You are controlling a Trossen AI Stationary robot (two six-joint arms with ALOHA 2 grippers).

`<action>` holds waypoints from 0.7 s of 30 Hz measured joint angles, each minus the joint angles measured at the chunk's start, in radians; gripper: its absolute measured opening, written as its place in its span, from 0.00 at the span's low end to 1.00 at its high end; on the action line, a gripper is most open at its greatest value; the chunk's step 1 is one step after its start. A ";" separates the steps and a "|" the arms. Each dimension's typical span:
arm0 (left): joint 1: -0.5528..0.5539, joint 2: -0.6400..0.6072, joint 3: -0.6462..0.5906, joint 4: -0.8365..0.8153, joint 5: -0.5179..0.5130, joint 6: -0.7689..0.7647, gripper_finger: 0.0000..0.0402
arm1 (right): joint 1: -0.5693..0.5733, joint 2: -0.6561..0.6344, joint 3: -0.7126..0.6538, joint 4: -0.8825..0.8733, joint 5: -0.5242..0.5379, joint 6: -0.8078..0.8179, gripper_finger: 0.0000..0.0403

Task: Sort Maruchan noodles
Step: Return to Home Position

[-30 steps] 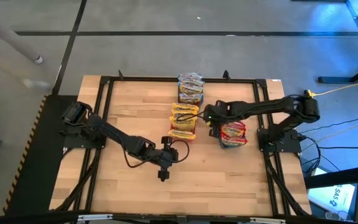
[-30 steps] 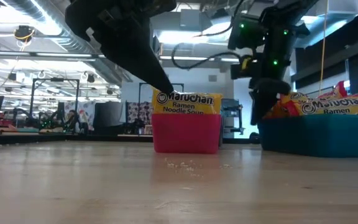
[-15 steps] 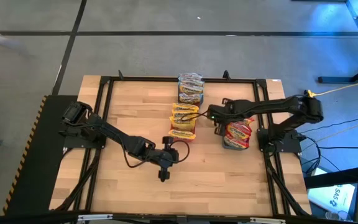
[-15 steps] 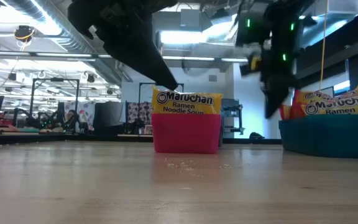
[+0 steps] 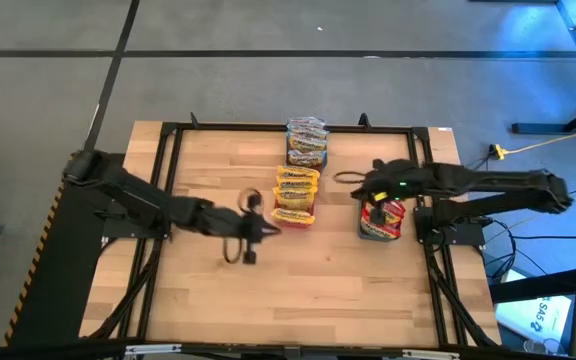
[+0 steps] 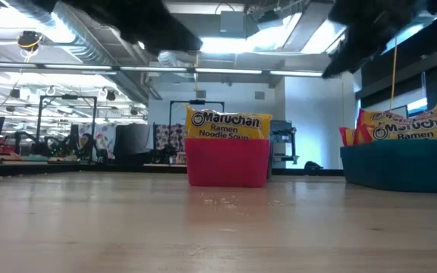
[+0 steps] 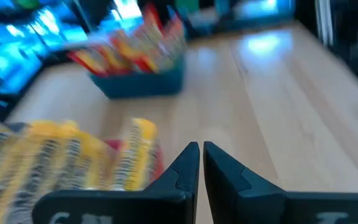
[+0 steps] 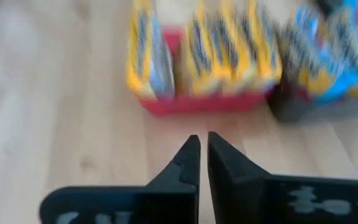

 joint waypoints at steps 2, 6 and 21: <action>0.034 -0.082 -0.084 0.103 0.015 -0.008 0.04 | 0.000 -0.088 -0.055 0.079 -0.025 0.014 0.00; 0.113 -0.234 -0.206 0.189 0.049 -0.019 0.04 | 0.000 -0.245 -0.150 0.196 -0.079 0.053 0.00; 0.210 -0.531 -0.495 0.363 0.060 -0.055 0.04 | 0.000 -0.649 -0.321 0.256 -0.066 0.108 0.00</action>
